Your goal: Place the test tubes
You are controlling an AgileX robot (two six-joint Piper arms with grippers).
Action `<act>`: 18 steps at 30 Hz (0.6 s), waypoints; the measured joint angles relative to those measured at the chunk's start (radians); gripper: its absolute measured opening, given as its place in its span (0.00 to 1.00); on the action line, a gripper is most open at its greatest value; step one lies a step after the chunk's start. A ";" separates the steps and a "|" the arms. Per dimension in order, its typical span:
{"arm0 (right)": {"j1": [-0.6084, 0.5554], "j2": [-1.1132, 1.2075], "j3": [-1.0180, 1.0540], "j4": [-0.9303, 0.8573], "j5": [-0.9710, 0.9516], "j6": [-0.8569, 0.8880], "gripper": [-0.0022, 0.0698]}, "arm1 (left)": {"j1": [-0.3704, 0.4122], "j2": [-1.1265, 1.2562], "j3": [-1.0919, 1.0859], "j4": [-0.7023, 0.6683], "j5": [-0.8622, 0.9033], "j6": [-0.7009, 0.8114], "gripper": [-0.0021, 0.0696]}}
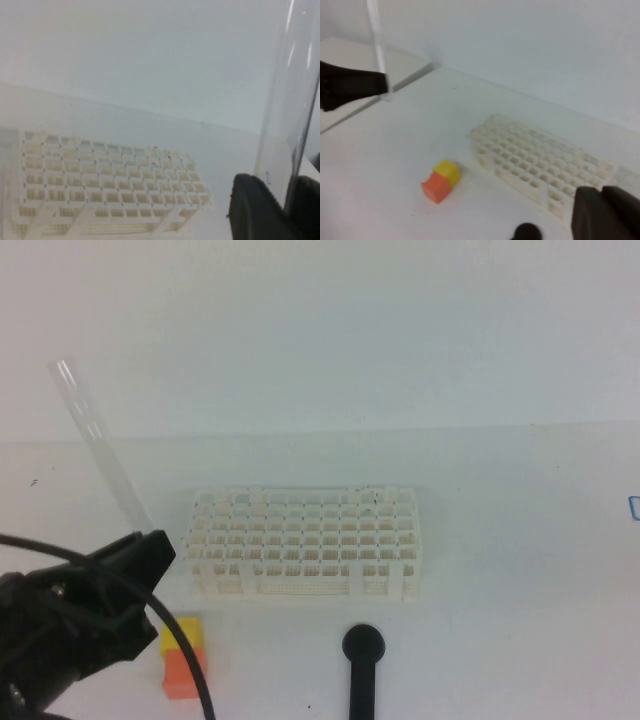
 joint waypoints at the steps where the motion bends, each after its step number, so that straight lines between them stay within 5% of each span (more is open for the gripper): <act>1: 0.018 0.018 0.002 0.040 0.011 -0.054 0.08 | 0.000 0.000 0.018 0.000 -0.019 0.000 0.03; 10: 0.178 0.231 -0.014 0.282 0.043 -0.352 0.08 | 0.000 0.002 0.048 0.012 -0.146 -0.006 0.03; 18: 0.585 0.491 -0.140 0.306 -0.210 -0.476 0.08 | 0.000 0.051 0.048 0.136 -0.155 -0.051 0.03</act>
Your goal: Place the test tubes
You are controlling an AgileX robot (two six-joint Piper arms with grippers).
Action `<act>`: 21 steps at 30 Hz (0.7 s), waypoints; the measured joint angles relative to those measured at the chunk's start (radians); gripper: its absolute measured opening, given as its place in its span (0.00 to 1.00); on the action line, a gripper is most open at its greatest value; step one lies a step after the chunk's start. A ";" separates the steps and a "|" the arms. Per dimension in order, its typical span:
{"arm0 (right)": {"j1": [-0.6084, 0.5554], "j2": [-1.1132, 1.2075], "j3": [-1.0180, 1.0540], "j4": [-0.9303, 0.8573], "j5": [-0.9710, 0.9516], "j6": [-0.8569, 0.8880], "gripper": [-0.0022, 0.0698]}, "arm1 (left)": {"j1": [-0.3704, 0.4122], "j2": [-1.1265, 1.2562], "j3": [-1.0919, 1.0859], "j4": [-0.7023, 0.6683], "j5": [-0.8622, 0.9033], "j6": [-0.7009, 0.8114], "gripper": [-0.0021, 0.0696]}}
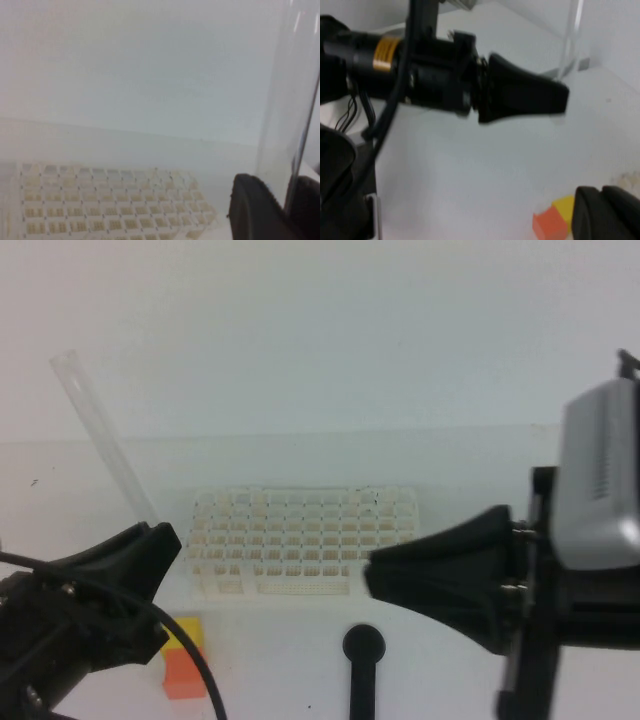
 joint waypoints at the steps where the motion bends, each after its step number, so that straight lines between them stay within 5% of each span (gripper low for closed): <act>1: 0.052 0.032 -0.029 0.014 -0.054 -0.015 0.08 | 0.000 0.011 0.000 0.013 -0.014 0.000 0.03; 7: 0.185 0.177 -0.199 0.149 -0.210 -0.110 0.14 | 0.000 0.049 0.000 0.175 -0.078 0.019 0.03; 15: 0.189 0.295 -0.349 0.294 -0.240 -0.220 0.50 | 0.000 0.049 0.000 0.267 -0.134 0.024 0.03; 21: 0.189 0.355 -0.401 0.408 -0.248 -0.307 0.60 | 0.000 0.049 0.000 0.267 -0.150 0.071 0.03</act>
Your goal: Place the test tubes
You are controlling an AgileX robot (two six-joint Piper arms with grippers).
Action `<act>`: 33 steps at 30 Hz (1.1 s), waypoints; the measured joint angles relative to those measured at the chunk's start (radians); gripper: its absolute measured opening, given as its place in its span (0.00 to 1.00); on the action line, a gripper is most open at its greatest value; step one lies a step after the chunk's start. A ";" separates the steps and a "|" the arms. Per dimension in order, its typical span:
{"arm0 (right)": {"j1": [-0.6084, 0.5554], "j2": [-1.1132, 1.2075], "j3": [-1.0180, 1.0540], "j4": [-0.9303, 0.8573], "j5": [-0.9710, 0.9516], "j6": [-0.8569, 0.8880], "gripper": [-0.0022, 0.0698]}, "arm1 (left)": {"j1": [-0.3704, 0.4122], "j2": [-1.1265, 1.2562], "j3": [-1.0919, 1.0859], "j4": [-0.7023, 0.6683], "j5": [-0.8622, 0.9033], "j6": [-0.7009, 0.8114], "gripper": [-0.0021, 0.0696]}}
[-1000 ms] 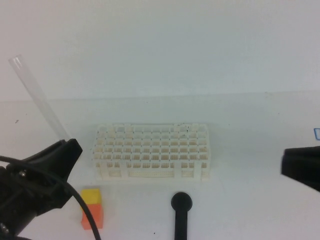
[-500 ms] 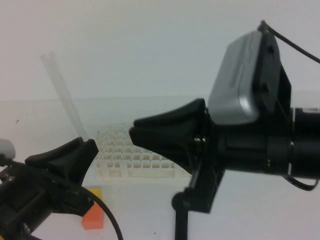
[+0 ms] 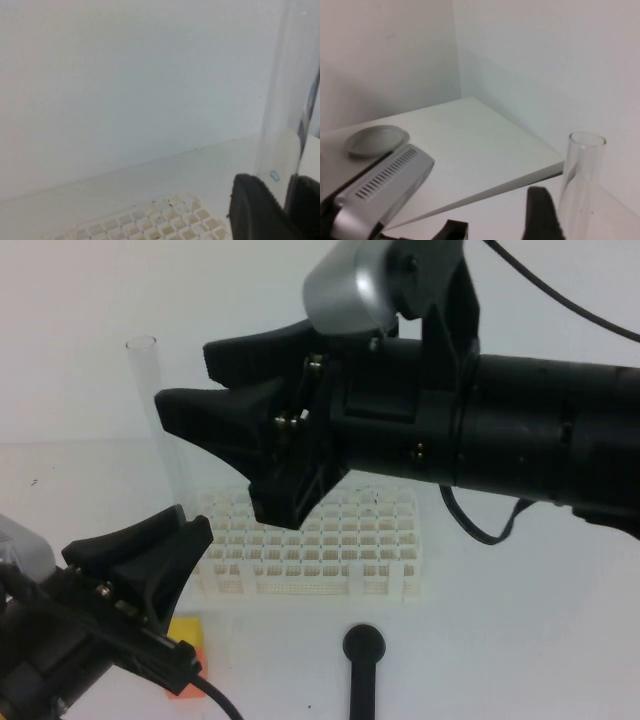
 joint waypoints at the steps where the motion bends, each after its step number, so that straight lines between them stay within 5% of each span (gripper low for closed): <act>1: 0.000 0.009 -0.006 0.006 0.000 -0.017 0.60 | 0.000 0.000 0.000 0.000 -0.004 0.012 0.03; 27: 0.000 0.125 -0.146 0.021 0.091 -0.050 0.61 | 0.000 0.000 0.000 0.000 -0.038 0.015 0.03; 33: 0.000 0.127 -0.146 0.021 0.094 -0.049 0.48 | 0.000 0.000 0.000 0.000 -0.038 0.015 0.03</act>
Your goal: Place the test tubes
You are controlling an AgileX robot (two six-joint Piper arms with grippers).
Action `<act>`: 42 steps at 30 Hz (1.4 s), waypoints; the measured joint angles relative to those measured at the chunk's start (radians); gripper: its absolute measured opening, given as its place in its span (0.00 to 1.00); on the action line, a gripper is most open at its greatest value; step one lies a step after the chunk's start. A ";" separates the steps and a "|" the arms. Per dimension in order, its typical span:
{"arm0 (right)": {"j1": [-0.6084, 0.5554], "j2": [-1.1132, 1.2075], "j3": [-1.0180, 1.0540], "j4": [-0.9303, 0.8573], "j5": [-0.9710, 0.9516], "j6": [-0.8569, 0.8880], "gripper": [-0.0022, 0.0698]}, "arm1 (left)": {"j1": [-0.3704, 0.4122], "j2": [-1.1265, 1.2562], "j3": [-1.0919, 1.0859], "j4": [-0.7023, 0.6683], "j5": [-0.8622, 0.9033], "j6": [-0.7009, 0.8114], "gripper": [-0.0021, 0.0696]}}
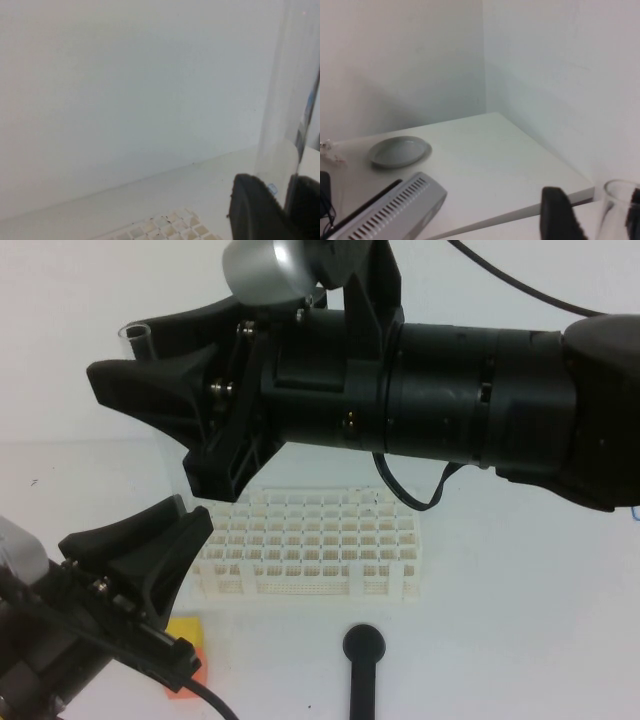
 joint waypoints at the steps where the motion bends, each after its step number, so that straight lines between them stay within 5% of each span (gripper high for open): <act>1: 0.000 0.000 0.000 0.000 0.005 0.000 0.44 | 0.000 0.000 0.000 0.000 0.000 0.000 0.03; 7: 0.000 0.002 0.000 -0.002 0.016 -0.007 0.23 | 0.000 0.000 0.000 0.000 0.000 0.000 0.03; 14: 0.000 0.002 -0.002 -0.002 0.016 -0.012 0.21 | 0.000 0.000 0.000 0.000 0.002 0.000 0.05; 22: 0.000 0.002 -0.002 -0.002 0.014 -0.053 0.21 | 0.002 0.000 0.000 -0.061 0.013 0.047 0.49; 24: 0.000 0.002 -0.002 -0.002 -0.003 -0.057 0.21 | 0.002 -0.007 0.000 -0.067 0.041 0.072 0.51; 30: 0.000 0.002 -0.002 0.000 -0.103 -0.100 0.21 | 0.002 -0.098 0.000 -0.065 0.109 0.167 0.34; 35: 0.000 0.002 -0.002 0.002 -0.181 -0.114 0.21 | 0.002 -0.244 0.000 -0.062 0.270 0.256 0.03; 42: 0.000 0.002 -0.002 0.004 -0.211 -0.118 0.21 | 0.002 -0.453 0.000 -0.065 0.689 0.237 0.03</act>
